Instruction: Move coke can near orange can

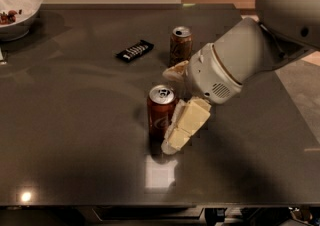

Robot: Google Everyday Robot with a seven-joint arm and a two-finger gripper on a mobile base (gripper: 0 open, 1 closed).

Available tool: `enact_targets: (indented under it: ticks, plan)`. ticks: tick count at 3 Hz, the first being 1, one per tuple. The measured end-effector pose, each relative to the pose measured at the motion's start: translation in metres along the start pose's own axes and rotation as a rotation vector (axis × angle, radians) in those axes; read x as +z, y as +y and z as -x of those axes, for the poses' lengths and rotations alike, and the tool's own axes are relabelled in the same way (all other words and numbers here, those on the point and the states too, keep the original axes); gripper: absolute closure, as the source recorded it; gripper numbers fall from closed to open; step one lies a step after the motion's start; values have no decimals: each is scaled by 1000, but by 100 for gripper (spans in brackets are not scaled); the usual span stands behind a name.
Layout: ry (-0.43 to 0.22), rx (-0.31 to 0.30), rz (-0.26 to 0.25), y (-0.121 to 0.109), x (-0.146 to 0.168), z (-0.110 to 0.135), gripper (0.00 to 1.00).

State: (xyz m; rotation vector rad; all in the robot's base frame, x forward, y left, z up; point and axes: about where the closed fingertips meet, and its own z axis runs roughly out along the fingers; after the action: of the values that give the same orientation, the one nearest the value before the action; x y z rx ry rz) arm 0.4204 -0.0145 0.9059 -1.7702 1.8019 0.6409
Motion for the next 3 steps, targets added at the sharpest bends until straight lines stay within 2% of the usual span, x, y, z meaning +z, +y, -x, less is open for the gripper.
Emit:
enact_targets:
  ticks: [1,2,3]
  plan:
    - [-16,7,10,-2,13,2,0]
    - [-19,16,3,-6,15,2,18]
    - [-25,31,-13,-12,11,1,41]
